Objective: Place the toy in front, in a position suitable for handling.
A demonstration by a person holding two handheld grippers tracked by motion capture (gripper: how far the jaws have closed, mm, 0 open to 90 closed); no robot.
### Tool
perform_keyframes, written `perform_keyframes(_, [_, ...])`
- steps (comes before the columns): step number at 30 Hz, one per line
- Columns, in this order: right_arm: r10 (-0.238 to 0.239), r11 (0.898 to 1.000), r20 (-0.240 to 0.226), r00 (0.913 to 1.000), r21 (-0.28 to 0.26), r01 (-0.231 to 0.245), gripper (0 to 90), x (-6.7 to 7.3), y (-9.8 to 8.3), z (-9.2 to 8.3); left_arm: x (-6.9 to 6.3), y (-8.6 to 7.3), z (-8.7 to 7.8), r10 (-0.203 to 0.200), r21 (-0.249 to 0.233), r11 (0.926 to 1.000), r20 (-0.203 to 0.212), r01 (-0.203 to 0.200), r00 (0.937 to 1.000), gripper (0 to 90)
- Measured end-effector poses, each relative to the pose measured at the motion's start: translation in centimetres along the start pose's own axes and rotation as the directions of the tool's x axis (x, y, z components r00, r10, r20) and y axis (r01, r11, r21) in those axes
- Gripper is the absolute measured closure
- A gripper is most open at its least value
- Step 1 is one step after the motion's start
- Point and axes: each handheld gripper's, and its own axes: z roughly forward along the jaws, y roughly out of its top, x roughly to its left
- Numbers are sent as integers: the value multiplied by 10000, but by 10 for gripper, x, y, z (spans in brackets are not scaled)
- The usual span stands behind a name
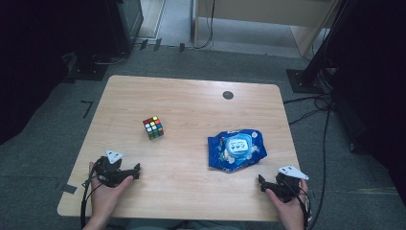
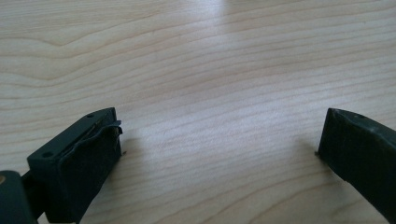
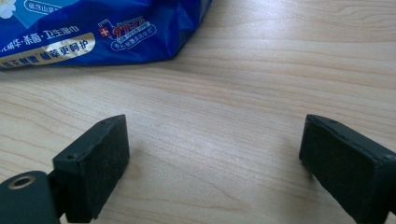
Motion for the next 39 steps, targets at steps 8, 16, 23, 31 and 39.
perform_keyframes(8, [577, 9979, -880, 9944, -244, -601, 477, 4, 9, -1, 3, 8, -3, 96, 329, 9994, 637, -117, 9979, 0])
perform_keyframes(16, [693, 9973, -466, 9965, -196, -702, 624, 14, 28, 10, -1, 35, 1, 548, -431, 9978, 1268, -496, 9904, 0])
perform_keyframes(23, [422, 9989, -199, 9989, -215, -427, 623, 23, 48, 19, 3, 54, 22, 841, -501, 9958, 1532, -773, 9846, 0])
perform_keyframes(31, [490, 9984, -204, 9986, -255, -495, 589, 23, 65, 33, 0, 70, 31, 1446, -958, 9872, 1959, -1278, 9699, 0])
perform_keyframes(39, [-355, 9950, -639, 9973, -951, 293, 555, 35, 94, 48, -6, 83, 51, 1608, -936, 9857, 2706, -1403, 9492, 0])
